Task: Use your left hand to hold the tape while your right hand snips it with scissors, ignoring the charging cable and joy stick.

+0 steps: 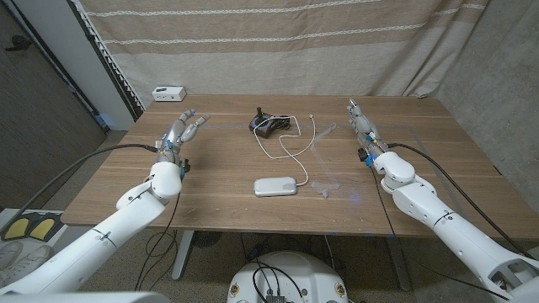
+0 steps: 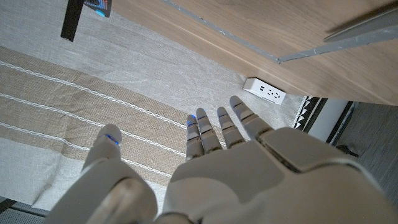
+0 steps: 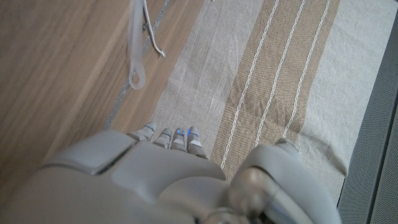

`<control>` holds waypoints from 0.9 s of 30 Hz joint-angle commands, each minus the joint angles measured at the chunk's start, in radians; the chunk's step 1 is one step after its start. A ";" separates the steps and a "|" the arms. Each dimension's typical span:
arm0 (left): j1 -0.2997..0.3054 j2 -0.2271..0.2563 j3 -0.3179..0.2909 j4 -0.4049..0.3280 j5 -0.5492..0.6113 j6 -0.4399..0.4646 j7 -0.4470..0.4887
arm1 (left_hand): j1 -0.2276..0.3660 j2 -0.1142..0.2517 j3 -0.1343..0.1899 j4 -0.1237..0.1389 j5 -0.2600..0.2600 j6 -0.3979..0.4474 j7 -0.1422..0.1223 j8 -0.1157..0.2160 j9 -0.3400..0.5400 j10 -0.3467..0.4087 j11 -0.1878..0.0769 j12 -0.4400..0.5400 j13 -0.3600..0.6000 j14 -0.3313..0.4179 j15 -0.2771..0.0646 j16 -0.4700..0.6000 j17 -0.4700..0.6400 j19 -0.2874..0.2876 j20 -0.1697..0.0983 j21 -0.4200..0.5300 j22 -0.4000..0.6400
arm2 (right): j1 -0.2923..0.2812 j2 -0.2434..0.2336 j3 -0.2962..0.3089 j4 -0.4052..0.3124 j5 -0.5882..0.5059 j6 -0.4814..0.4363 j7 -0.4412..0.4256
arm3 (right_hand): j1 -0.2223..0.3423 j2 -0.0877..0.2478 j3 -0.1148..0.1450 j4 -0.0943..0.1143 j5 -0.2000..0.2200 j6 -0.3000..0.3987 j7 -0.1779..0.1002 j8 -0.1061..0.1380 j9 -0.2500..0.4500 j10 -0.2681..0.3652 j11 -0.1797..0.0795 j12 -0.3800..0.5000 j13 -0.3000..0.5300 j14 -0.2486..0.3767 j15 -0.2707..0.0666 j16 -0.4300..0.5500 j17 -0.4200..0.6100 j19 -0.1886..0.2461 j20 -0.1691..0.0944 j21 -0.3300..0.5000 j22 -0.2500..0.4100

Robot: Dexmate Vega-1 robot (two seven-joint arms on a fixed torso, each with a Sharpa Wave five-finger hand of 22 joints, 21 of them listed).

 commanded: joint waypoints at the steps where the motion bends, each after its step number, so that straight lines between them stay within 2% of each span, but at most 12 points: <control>1: 0.021 0.038 -0.017 -0.066 0.023 0.160 0.002 | 0.015 0.002 0.001 -0.004 0.001 -0.007 0.000 0.002 0.002 0.006 0.001 0.002 0.006 0.004 -0.086 0.002 0.004 0.010 -0.050 0.007 0.003 | -0.008 0.022 -0.002 0.006 -0.004 0.020 -0.011 | 0.023 -0.002 -0.004 -0.013 0.018 0.015 -0.069 0.011 0.004 0.018 -0.085 0.011 0.003 -0.057 -0.029 0.010 0.001 -0.001 -0.006 0.011 0.002; 3: 0.030 0.033 -0.026 -0.060 0.019 0.140 0.018 | 0.020 0.004 0.002 -0.005 0.001 -0.009 0.001 0.002 0.001 -0.019 0.006 -0.007 0.006 -0.004 -0.078 -0.002 0.004 0.008 -0.050 0.005 0.003 | -0.001 0.029 -0.006 0.016 -0.004 0.023 -0.006 | 0.024 -0.002 -0.004 -0.013 0.019 0.015 -0.071 0.011 0.004 0.021 -0.089 0.012 0.003 -0.058 -0.028 0.010 0.001 -0.001 -0.006 0.011 0.002; 5: 0.033 0.038 -0.029 -0.069 0.018 0.165 0.015 | 0.028 0.005 0.003 -0.005 -0.001 0.003 0.015 0.008 0.001 -0.056 0.009 -0.017 0.006 -0.020 -0.070 -0.007 0.005 0.013 -0.049 0.006 0.004 | 0.004 0.034 -0.010 0.021 -0.005 0.023 -0.004 | 0.024 -0.002 -0.004 -0.014 0.020 0.014 -0.070 0.010 0.004 0.016 -0.079 0.009 0.003 -0.066 -0.030 0.007 0.001 -0.002 -0.006 0.010 0.002; 7: 0.032 0.042 -0.030 -0.074 0.017 0.187 0.012 | 0.029 0.005 0.003 -0.005 -0.002 0.002 0.016 0.008 0.001 -0.055 0.009 -0.015 0.006 -0.018 -0.066 -0.005 0.005 0.015 -0.049 0.007 0.004 | 0.010 0.038 -0.015 0.029 -0.012 0.029 -0.002 | 0.025 -0.002 -0.005 -0.014 0.022 0.009 -0.066 0.008 0.004 0.011 -0.066 0.007 0.003 -0.066 -0.030 0.007 0.001 -0.002 -0.006 0.010 0.002; 12: 0.024 0.039 -0.028 -0.068 0.012 0.205 0.013 | 0.034 0.005 0.002 -0.003 -0.005 -0.016 0.009 0.002 0.002 -0.042 0.012 -0.006 0.007 0.001 -0.062 0.003 0.006 0.022 -0.043 0.008 0.005 | 0.022 0.043 -0.022 0.032 -0.024 0.023 -0.010 | 0.026 -0.001 -0.005 -0.015 0.023 0.002 -0.064 0.005 0.004 0.008 -0.068 0.006 0.003 -0.070 -0.029 0.006 0.001 -0.007 -0.002 0.009 0.002; 14: 0.016 0.044 -0.015 -0.065 0.022 0.216 0.009 | 0.034 0.007 -0.001 0.002 -0.011 -0.015 0.019 0.005 0.002 -0.010 0.006 0.009 0.010 0.055 -0.064 0.023 0.012 0.063 -0.055 0.024 0.011 | 0.025 0.045 -0.022 0.032 -0.029 0.027 -0.013 | 0.026 -0.001 -0.005 -0.015 0.024 0.001 -0.064 0.005 0.004 0.006 -0.068 0.006 0.003 -0.076 -0.028 0.003 0.001 -0.008 -0.001 0.009 0.002; 15: 0.010 0.049 -0.007 -0.066 0.030 0.228 0.005 | 0.034 0.008 -0.002 0.003 -0.012 -0.014 0.021 0.005 0.002 -0.009 0.004 0.010 0.011 0.058 -0.065 0.024 0.012 0.071 -0.054 0.027 0.011 | 0.027 0.046 -0.024 0.033 -0.032 0.030 -0.013 | 0.026 -0.001 -0.005 -0.015 0.024 0.001 -0.065 0.005 0.004 0.005 -0.067 0.005 0.003 -0.078 -0.029 0.003 0.001 -0.008 -0.002 0.008 0.002; 27: -0.006 0.033 0.023 -0.082 0.041 0.321 0.022 | 0.034 0.008 -0.004 0.005 -0.018 -0.029 0.029 0.001 0.002 -0.013 0.013 0.009 0.013 0.049 -0.059 0.017 0.016 0.054 -0.043 0.021 0.016 | 0.012 0.041 -0.022 0.012 -0.028 0.016 -0.019 | 0.027 0.000 -0.005 -0.015 0.026 -0.003 -0.062 0.004 0.004 0.001 -0.060 0.004 0.003 -0.078 -0.032 0.004 0.001 -0.009 -0.001 0.009 0.003</control>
